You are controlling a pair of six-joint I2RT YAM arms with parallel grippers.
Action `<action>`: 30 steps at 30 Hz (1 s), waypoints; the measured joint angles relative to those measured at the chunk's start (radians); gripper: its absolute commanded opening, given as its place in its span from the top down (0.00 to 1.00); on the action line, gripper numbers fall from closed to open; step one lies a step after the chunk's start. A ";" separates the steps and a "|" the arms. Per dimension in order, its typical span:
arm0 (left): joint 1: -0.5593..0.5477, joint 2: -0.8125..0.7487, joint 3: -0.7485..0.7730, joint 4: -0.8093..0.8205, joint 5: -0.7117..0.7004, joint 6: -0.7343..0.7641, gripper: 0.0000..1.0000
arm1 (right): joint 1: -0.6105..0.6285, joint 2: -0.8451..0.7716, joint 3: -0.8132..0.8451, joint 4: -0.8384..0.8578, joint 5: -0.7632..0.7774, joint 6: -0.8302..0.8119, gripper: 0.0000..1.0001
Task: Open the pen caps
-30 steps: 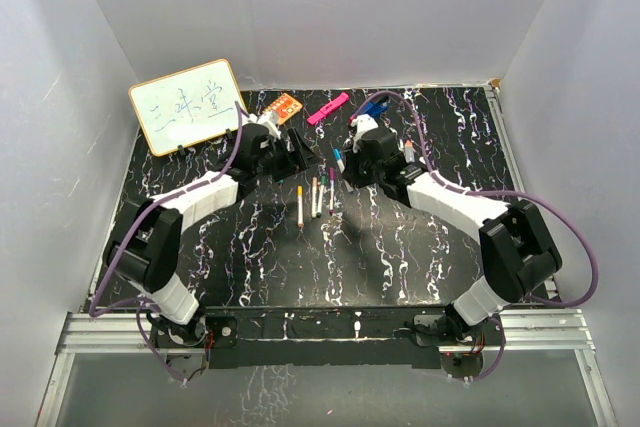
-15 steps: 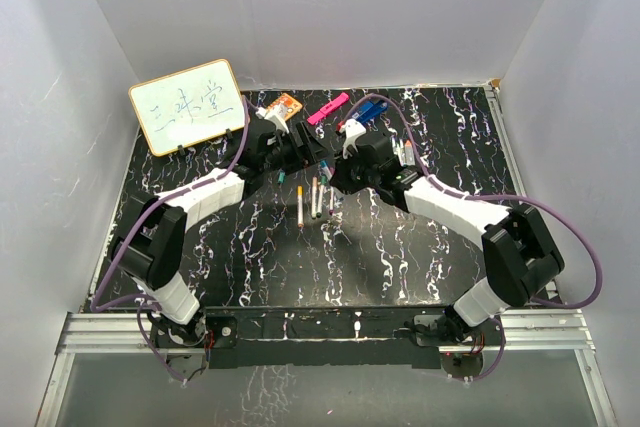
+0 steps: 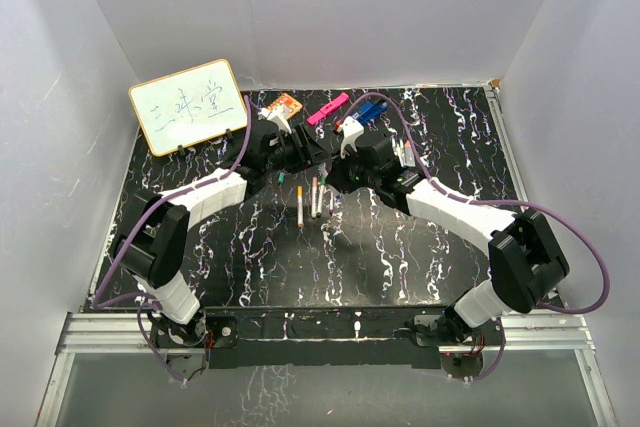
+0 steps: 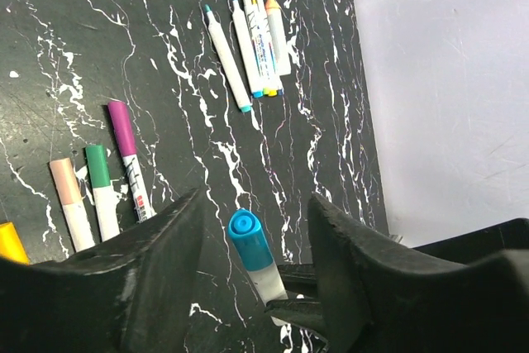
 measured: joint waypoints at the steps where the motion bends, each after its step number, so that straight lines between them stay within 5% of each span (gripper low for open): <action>1: 0.000 0.000 0.000 0.002 0.001 0.000 0.56 | 0.000 0.000 0.000 0.001 0.000 -0.001 1.00; 9: -0.001 0.000 0.000 0.006 0.005 -0.008 0.78 | 0.002 0.000 0.000 0.006 0.000 -0.002 1.00; 13: -0.001 0.000 0.000 0.010 0.006 -0.017 1.00 | 0.002 0.000 0.000 0.005 0.000 -0.002 1.00; 14: -0.001 0.000 0.000 0.017 0.008 -0.019 1.00 | 0.002 0.000 -0.001 0.005 0.000 -0.002 0.99; 17: -0.005 0.000 0.000 0.023 0.009 -0.022 1.00 | 0.002 0.000 -0.001 0.005 0.005 -0.003 0.56; 20: -0.005 0.000 0.000 0.024 0.009 -0.022 1.00 | 0.002 0.000 -0.001 0.009 0.007 0.001 0.39; 30: -0.016 0.000 0.000 0.025 0.009 -0.022 1.00 | 0.006 0.009 0.000 0.013 0.011 0.003 0.46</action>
